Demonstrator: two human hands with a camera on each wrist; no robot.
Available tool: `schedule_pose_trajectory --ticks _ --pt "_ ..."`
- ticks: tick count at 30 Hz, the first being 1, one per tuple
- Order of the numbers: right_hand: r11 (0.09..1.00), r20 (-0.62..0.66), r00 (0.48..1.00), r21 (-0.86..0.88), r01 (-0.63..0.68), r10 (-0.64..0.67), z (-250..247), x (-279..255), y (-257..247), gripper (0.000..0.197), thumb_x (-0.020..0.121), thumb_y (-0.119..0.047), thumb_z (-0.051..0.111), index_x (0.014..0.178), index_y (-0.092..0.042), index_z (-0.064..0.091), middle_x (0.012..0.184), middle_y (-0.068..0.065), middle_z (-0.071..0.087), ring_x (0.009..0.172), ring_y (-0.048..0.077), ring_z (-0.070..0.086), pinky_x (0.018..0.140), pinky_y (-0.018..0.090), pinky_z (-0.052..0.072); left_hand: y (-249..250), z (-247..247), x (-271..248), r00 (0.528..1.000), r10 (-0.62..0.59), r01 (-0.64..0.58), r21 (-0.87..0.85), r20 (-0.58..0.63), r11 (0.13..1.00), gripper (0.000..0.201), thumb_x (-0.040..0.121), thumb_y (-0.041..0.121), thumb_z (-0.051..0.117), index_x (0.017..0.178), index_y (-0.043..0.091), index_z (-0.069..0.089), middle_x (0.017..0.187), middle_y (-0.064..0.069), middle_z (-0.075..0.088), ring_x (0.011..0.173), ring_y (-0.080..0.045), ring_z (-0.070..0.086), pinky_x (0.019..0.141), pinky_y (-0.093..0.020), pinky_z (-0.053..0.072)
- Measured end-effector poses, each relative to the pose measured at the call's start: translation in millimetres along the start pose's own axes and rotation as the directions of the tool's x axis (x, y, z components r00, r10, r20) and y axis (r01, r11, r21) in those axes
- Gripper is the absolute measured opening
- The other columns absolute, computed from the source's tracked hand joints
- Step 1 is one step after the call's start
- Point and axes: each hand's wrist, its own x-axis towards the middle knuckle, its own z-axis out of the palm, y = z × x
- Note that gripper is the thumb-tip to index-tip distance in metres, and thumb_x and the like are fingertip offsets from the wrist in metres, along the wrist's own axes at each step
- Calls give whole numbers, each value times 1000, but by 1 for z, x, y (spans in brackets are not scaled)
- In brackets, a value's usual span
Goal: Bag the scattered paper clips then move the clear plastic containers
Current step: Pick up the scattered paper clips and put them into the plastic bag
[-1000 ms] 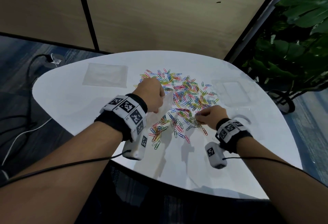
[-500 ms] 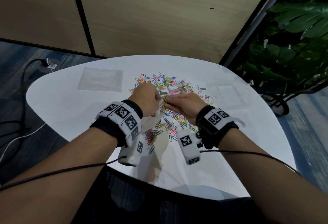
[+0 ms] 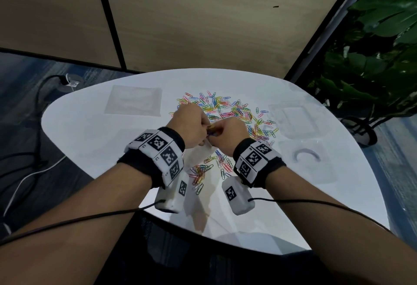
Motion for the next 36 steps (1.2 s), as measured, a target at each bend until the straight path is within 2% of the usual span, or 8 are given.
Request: schedule_pose_trajectory --ticks 7,11,16,19,23,26,29,36 --pt "995 63 997 -91 42 -36 6 1 -9 20 85 -6 59 95 -9 76 80 6 68 73 19 58 60 15 44 -2 -3 -2 1000 -3 3 1 -20 1000 22 93 -3 57 92 3 79 77 -16 76 66 -22 76 72 -31 63" --pt "983 123 991 -166 78 -57 8 0 -10 23 87 -6 58 96 -10 78 90 9 74 85 22 65 83 27 52 -2 -3 -3 1000 -11 11 8 -8 1000 23 91 -4 59 88 4 80 73 -11 74 68 -23 75 80 -38 63" --pt "956 266 958 -237 171 -106 3 1 -9 29 83 2 50 96 -7 76 93 13 72 90 27 65 75 30 52 -4 -5 -5 1000 -7 7 24 -9 1000 23 90 -3 59 89 4 80 76 -14 77 69 -21 75 84 -38 62" --pt "993 294 949 67 93 -109 -8 1 -3 30 84 5 56 96 -12 77 87 1 74 78 10 68 72 23 55 -5 -8 -4 999 -10 11 20 -38 1000 20 92 -1 60 98 2 78 86 -16 77 72 -26 76 81 -39 63" --pt "785 144 989 610 -106 22 -28 -6 13 20 87 10 60 100 1 72 94 16 73 82 24 71 75 37 62 -10 -11 -1 999 -10 11 52 -38 999 19 94 1 59 98 4 78 96 -12 75 63 -23 76 68 -33 64" --pt "953 239 959 221 -207 153 -27 -13 54 42 80 -5 75 120 -12 64 109 14 67 84 24 70 72 38 62 -11 -13 0 999 -22 24 63 -36 998 18 96 3 59 96 4 77 91 -9 72 64 -23 77 65 -29 63" --pt "911 308 890 -343 -227 338 -5 -24 94 89 68 -29 87 143 -25 40 136 10 47 110 25 61 93 38 54 -13 -14 0 999 -25 27 68 -31 997 19 96 4 59 94 4 78 88 -9 73 63 -23 77 65 -29 63" --pt "979 117 980 -147 -145 163 46 -14 104 68 70 -19 84 132 -16 56 122 11 52 83 19 61 78 25 50 -18 -16 1 999 -46 47 54 -17 997 17 93 1 61 94 1 78 90 -12 73 63 -25 77 67 -38 65"
